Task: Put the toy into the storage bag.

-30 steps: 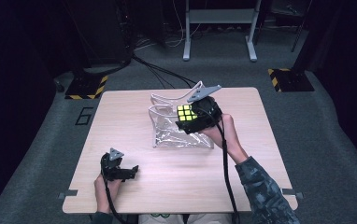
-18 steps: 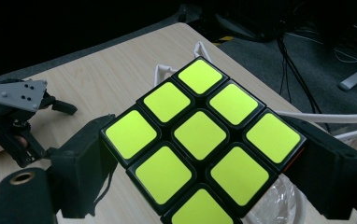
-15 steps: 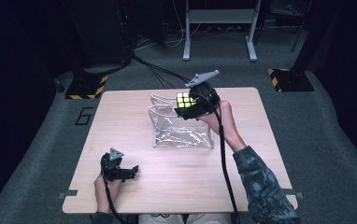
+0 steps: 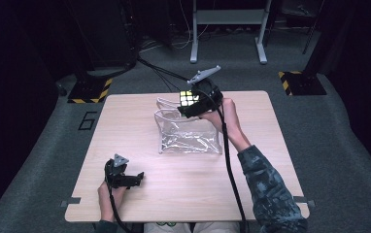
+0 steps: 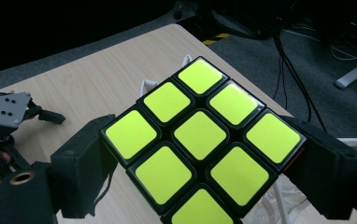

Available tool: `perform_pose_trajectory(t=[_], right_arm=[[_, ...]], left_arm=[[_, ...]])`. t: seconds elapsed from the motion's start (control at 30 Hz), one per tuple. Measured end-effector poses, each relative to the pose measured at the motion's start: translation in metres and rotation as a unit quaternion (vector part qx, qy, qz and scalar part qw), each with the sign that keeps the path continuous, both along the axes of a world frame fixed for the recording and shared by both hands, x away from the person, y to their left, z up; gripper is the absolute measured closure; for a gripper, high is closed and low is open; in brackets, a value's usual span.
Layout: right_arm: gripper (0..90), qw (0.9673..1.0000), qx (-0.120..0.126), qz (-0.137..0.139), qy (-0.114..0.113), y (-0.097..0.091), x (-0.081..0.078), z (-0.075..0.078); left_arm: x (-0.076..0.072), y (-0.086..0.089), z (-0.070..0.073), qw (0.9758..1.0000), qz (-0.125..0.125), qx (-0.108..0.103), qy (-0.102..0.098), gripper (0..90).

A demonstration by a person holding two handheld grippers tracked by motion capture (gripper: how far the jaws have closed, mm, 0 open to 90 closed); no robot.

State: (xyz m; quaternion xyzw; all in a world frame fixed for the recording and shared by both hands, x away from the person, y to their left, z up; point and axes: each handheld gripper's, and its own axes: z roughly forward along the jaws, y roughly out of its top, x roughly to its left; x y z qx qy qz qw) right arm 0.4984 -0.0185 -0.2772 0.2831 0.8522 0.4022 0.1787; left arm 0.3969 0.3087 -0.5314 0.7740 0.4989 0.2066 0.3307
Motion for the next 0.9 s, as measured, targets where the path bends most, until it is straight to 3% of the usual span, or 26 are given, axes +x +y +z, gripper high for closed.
perform_pose_trajectory(t=[0.23, 0.27, 0.33, 0.5, 0.6, 0.9], right_arm=[[14.4, 1.0, 0.002, -0.007, 0.006, 0.003, 0.007, -0.003], [14.4, 0.9998, 0.002, -0.012, 0.016, 0.004, 0.007, -0.004], [14.4, 0.9999, -0.001, -0.009, 0.008, 0.004, 0.01, -0.006], [14.4, 0.9996, -0.004, -0.019, 0.02, 0.007, 0.014, -0.009], [14.4, 0.9997, -0.007, -0.019, 0.015, 0.008, 0.018, -0.011], [14.3, 0.9987, -0.01, -0.036, 0.034, 0.011, 0.029, -0.02]], left_arm=[[0.0, 0.0, 0.0, 1.0, 0.0, 0.001, -0.001, 0.2], [0.0, 0.0, 0.0, 1.0, -0.001, 0.002, -0.001, 0.2], [0.0, 0.0, 0.0, 1.0, -0.001, 0.002, 0.0, 0.2], [0.0, 0.0, 0.0, 1.0, 0.0, 0.0, 0.0, 0.2], [0.0, 0.0, 0.0, 1.0, 0.0, 0.0, 0.0, 0.2], [0.0, 0.0, 0.0, 1.0, 0.0, 0.0, 0.0, 0.3]])
